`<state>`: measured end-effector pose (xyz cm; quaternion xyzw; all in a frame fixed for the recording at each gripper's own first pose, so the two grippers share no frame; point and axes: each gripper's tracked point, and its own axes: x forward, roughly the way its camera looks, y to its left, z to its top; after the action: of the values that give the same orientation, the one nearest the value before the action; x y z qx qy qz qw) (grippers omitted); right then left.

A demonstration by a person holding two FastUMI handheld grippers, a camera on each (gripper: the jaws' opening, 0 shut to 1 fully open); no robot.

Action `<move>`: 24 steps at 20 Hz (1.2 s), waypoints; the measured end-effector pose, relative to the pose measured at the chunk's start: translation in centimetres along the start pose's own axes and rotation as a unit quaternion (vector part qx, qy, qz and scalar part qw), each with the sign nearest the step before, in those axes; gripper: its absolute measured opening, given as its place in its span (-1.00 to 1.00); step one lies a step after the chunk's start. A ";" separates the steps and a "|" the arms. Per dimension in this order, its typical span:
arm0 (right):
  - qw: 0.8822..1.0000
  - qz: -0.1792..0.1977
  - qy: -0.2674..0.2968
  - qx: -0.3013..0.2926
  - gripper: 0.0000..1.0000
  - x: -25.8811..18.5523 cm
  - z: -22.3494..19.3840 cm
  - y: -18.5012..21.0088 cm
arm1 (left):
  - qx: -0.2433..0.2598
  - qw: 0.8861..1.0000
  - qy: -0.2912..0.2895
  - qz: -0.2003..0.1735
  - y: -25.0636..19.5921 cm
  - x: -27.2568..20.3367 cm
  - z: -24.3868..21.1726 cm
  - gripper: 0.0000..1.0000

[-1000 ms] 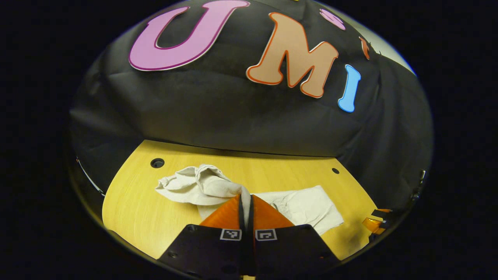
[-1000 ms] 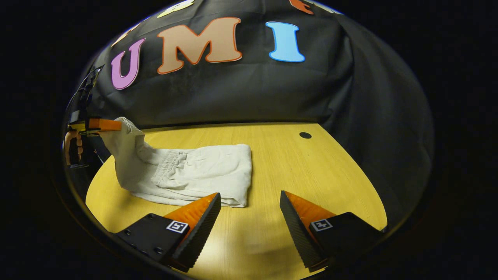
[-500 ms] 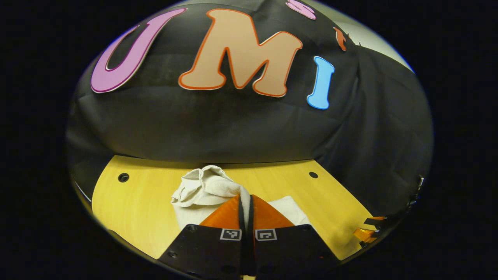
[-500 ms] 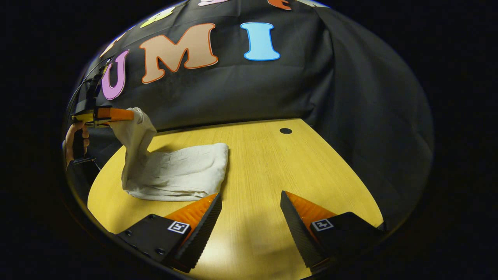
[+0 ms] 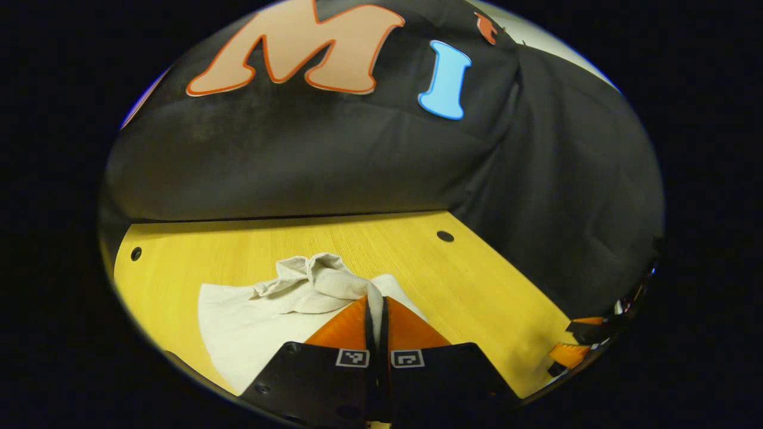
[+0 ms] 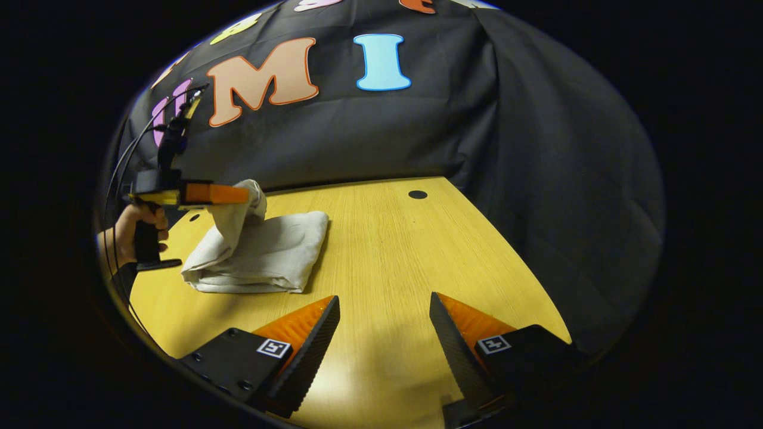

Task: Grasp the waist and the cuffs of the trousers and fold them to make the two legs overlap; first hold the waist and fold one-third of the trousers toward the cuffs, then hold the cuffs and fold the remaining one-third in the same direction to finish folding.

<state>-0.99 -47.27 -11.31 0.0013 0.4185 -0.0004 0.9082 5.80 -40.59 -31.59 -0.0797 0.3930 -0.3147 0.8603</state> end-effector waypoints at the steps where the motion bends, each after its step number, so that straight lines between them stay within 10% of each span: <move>1: 1.000 0.001 -0.001 0.001 0.95 -0.1 0.1 -0.2 | 0.012 1.000 0.007 -0.002 -0.6 0.4 -1.0 -1.00; 6: 1.000 0.021 -0.010 0.005 0.96 0.0 0.9 0.5 | 0.035 0.999 0.022 -0.013 -2.5 0.6 -4.6 -0.89; 11: 0.998 0.045 -0.051 0.004 0.97 -0.3 3.7 3.3 | 0.041 0.999 -0.030 0.011 -2.1 -6.8 -2.6 0.99; 24: 0.972 0.116 -0.202 0.010 0.97 -6.8 15.3 18.5 | 0.074 0.963 -0.186 0.179 10.3 -27.6 5.0 0.90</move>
<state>6.25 -28.85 3.84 0.0588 0.2233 0.1004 0.9678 0.70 -16.35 -14.88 -0.0010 0.2092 -0.1633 0.9642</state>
